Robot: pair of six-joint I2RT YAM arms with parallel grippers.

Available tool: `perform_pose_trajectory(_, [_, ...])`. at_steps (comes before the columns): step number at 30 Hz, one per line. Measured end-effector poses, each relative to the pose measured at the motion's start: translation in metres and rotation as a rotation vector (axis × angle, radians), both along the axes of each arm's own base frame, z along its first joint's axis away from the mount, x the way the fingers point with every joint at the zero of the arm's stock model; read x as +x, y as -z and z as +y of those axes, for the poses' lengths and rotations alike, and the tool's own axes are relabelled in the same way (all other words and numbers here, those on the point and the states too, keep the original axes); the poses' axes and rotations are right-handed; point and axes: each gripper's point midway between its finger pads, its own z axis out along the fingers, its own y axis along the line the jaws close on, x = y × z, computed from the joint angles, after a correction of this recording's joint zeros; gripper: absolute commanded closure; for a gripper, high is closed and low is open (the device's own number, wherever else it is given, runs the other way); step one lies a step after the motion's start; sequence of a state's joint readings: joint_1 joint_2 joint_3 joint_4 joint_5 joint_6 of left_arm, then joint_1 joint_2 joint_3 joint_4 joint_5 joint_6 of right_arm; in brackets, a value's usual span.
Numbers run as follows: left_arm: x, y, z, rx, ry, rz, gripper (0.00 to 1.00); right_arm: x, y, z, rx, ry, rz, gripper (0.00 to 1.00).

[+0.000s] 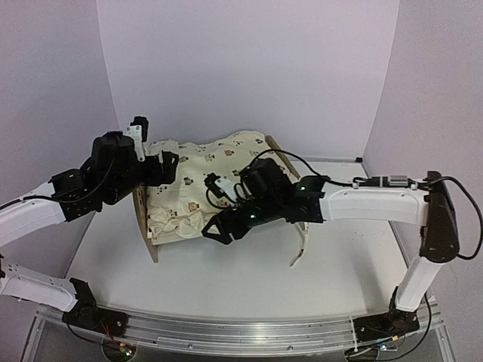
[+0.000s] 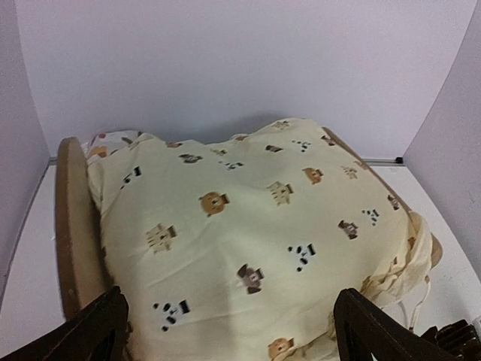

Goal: Set up the pet bed

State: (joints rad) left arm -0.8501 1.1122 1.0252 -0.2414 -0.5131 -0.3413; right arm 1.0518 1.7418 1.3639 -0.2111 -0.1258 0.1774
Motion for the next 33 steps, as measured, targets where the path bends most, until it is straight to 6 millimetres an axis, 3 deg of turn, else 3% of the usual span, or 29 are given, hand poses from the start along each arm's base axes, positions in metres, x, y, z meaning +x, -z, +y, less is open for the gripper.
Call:
perform_pose_trajectory(2, [-0.008, 0.008, 0.017, 0.011, -0.04, 0.014, 0.01, 0.001, 0.005, 0.025, -0.008, -0.045, -0.029, 0.22])
perform_pose_trajectory(5, [-0.016, 0.022, 0.041, 0.044, -0.113, 0.04, 0.01, 0.005, 0.014, 0.043, -0.035, -0.062, -0.074, 0.17])
perform_pose_trajectory(7, [-0.018, 0.03, 0.053, 0.072, -0.163, 0.06, 0.01, 0.015, 0.019, 0.044, -0.076, -0.021, -0.132, 0.12])
perform_pose_trajectory(10, [-0.018, 0.041, 0.062, 0.105, -0.214, 0.087, 0.05, 0.037, 0.02, 0.027, -0.149, 0.101, -0.227, 0.06])
perform_pose_trajectory(12, [-0.017, 0.048, 0.066, 0.131, -0.241, 0.105, 0.13, 0.052, 0.016, 0.007, -0.191, 0.19, -0.283, 0.06])
perform_pose_trajectory(15, [-0.015, 0.061, 0.069, 0.174, -0.274, 0.13, 0.21, 0.077, 0.012, -0.048, -0.246, 0.341, -0.28, 0.06])
perform_pose_trajectory(20, [-0.01, 0.072, 0.075, 0.211, -0.308, 0.158, 0.27, 0.155, 0.006, -0.186, -0.25, 0.706, -0.163, 0.06])
perform_pose_trajectory(23, [-0.006, 0.076, 0.081, 0.222, -0.33, 0.166, 0.33, 0.177, 0.015, -0.246, -0.267, 0.849, -0.099, 0.08])
perform_pose_trajectory(26, [-0.003, 0.081, 0.084, 0.239, -0.34, 0.181, 0.39, 0.18, 0.026, -0.264, -0.278, 0.881, -0.044, 0.14])
perform_pose_trajectory(33, [0.002, 0.088, 0.086, 0.26, -0.342, 0.198, 0.51, 0.186, 0.055, -0.263, -0.247, 0.851, 0.094, 0.42])
